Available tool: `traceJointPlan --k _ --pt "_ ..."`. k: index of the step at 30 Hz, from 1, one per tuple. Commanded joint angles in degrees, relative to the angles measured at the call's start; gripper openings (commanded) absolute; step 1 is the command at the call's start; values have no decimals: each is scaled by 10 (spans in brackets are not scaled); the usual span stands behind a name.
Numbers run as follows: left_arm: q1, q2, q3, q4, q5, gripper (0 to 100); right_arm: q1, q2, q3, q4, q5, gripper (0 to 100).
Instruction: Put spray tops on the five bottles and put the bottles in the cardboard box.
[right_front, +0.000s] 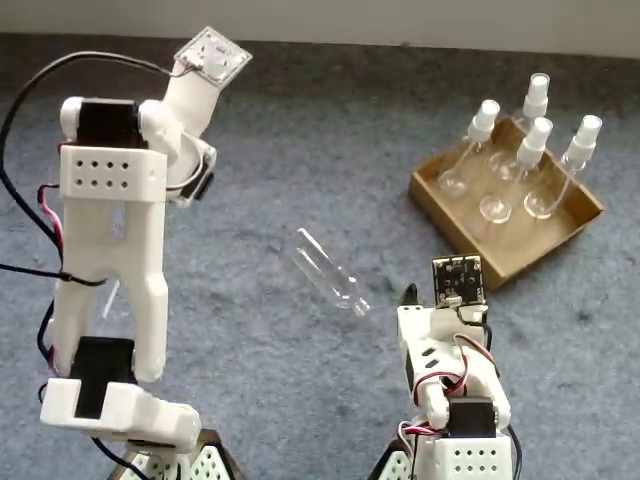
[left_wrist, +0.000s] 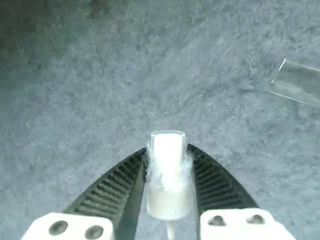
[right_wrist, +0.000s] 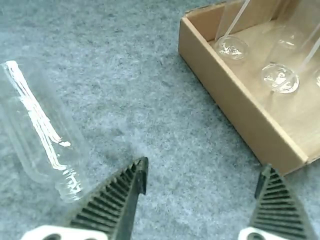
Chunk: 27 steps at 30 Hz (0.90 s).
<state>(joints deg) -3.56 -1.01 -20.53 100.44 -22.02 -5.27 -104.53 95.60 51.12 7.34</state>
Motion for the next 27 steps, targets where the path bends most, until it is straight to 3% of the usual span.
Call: traceJointPlan --k 1,9,14,22,27 --pt "10 -58 62 -3 78 17 5 -7 80 1 8 313" --pt "11 -74 219 -106 245 17 5 -7 80 1 8 313" --pt "12 -73 347 -249 310 17 4 -7 80 0 8 313" --pt "80 -73 542 -473 360 18 4 -7 80 -1 8 313" --pt "82 -73 648 -588 359 18 4 -7 80 -1 8 313"
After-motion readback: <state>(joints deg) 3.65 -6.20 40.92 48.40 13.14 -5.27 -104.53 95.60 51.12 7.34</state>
